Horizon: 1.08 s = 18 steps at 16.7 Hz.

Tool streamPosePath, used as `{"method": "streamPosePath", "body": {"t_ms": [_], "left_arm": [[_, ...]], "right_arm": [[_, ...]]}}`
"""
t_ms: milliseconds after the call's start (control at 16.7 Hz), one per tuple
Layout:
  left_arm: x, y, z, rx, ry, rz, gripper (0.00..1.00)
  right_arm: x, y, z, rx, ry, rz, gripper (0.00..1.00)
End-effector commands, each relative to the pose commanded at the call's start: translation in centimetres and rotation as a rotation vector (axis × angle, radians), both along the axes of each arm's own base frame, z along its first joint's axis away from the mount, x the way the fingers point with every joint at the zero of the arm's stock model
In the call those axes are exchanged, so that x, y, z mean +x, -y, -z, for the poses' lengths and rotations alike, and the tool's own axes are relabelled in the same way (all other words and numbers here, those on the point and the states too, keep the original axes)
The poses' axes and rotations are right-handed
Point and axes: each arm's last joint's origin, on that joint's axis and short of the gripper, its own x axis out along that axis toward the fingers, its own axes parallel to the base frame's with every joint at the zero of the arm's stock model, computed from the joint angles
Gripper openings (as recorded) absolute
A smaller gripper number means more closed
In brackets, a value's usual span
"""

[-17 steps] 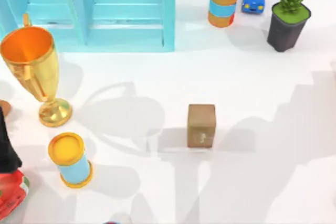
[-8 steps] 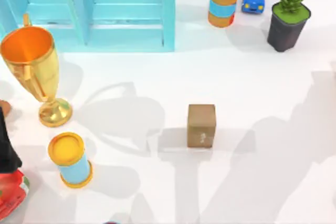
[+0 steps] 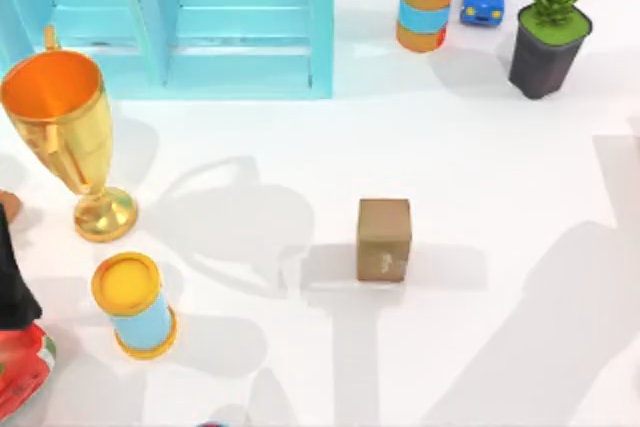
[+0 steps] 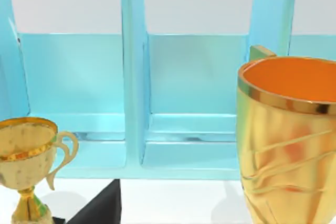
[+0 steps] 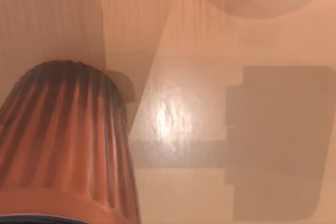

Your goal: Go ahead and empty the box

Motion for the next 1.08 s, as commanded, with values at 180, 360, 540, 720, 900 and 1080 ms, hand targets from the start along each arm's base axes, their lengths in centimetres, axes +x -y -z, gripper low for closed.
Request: {"method": "streamPosePath", "body": {"t_ms": [180, 360, 540, 720, 900, 1080], "left_arm": [[0.00, 0.00, 0.00, 0.000, 0.000, 0.000, 1.00], [0.00, 0.00, 0.00, 0.000, 0.000, 0.000, 1.00], [0.00, 0.00, 0.00, 0.000, 0.000, 0.000, 1.00], [0.00, 0.00, 0.00, 0.000, 0.000, 0.000, 1.00], [0.00, 0.00, 0.00, 0.000, 0.000, 0.000, 1.00], [0.00, 0.00, 0.00, 0.000, 0.000, 0.000, 1.00]], "right_arm": [[0.00, 0.00, 0.05, 0.000, 0.000, 0.000, 1.00], [0.00, 0.00, 0.05, 0.000, 0.000, 0.000, 0.85], [0.00, 0.00, 0.05, 0.000, 0.000, 0.000, 0.62], [0.00, 0.00, 0.05, 0.000, 0.000, 0.000, 0.40], [0.00, 0.00, 0.05, 0.000, 0.000, 0.000, 0.17], [0.00, 0.00, 0.05, 0.000, 0.000, 0.000, 0.00]]}}
